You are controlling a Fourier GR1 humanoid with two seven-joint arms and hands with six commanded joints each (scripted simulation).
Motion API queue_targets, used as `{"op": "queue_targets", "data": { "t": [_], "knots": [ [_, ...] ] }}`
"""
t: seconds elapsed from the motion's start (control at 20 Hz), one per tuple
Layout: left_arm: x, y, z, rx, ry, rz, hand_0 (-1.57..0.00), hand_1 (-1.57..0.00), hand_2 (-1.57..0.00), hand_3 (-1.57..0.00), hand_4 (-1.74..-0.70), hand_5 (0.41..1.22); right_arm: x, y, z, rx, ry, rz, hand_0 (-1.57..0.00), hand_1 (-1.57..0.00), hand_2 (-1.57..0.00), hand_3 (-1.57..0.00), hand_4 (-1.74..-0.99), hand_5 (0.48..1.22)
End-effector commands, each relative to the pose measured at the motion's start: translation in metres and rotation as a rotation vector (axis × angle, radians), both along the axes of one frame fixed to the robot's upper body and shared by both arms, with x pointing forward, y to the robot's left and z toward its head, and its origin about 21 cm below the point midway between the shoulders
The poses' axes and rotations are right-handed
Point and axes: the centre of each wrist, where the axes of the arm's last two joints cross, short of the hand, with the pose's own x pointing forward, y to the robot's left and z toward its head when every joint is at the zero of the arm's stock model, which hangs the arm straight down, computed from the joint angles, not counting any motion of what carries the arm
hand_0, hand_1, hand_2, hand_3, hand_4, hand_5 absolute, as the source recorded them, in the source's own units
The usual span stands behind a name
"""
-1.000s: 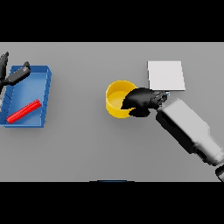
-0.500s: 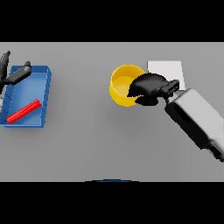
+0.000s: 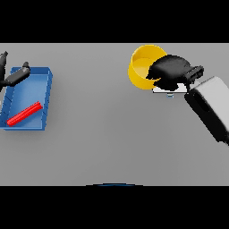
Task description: Pick up the red beaker and tilt it to pour out 1 green nut into yellow bowl. Pick up the yellow bowl and place it on the metallic measuring scale.
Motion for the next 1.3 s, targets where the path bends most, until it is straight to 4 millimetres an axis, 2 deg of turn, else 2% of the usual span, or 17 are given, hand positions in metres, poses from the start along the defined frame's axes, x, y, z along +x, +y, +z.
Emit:
{"op": "queue_targets", "data": {
  "t": [0.0,0.1,0.2,0.35,0.55,0.7,1.0,1.2,1.25],
  "knots": [
    [0.000,-0.002,0.000,-0.005,-0.004,-0.004,0.00,0.00,0.00,0.00,-0.80,0.735,0.006,-0.005,0.001,-0.002,-0.005,-0.030,-1.57,-1.57,-1.57,-1.24,-1.720,1.221],
    [-0.001,-0.003,0.001,-0.011,0.006,0.015,0.00,0.00,0.00,0.00,-0.81,0.743,0.012,-0.020,0.000,0.020,0.012,-0.068,-1.57,-1.57,-1.57,-1.22,-1.720,1.221],
    [-0.004,-0.008,0.003,-0.012,0.004,0.016,0.00,0.00,0.00,0.00,-0.82,0.759,0.021,-0.031,-0.010,0.024,0.015,-0.125,-1.57,-1.57,-1.57,-1.20,-1.720,1.221],
    [-0.004,-0.004,0.005,-0.008,0.010,0.026,0.00,0.00,0.00,0.00,-0.83,0.773,0.027,-0.043,-0.016,0.031,0.017,-0.167,-1.57,-1.57,-1.57,-1.17,-1.720,1.221],
    [-0.003,-0.001,0.004,-0.003,0.026,0.031,0.00,0.00,0.00,0.00,-0.82,0.763,0.039,-0.065,-0.038,0.021,0.022,-0.262,-1.57,-1.57,-1.57,-1.23,-1.722,1.221],
    [-0.003,0.000,0.005,-0.001,0.025,0.035,0.00,0.00,0.00,0.00,-0.81,0.757,0.045,-0.070,-0.052,0.027,0.021,-0.270,-1.57,-1.57,-1.57,-1.36,-1.724,1.221],
    [-0.001,-0.003,0.004,0.003,0.023,0.027,0.00,0.00,0.00,0.00,-0.80,0.729,0.053,-0.069,-0.073,0.027,0.051,-0.311,-1.57,-1.50,-1.56,-1.50,-1.727,1.221],
    [-0.001,-0.003,0.003,0.001,0.023,0.034,0.00,0.00,0.00,0.00,-0.81,0.734,0.057,-0.073,-0.078,0.031,0.059,-0.328,-1.55,-1.42,-1.57,-1.48,-1.721,1.221],
    [-0.001,-0.004,0.003,0.004,0.018,0.028,0.00,0.00,0.00,0.00,-0.81,0.734,0.058,-0.075,-0.078,0.038,0.060,-0.323,-1.53,-1.40,-1.57,-1.32,-1.725,1.221]
  ]
}}
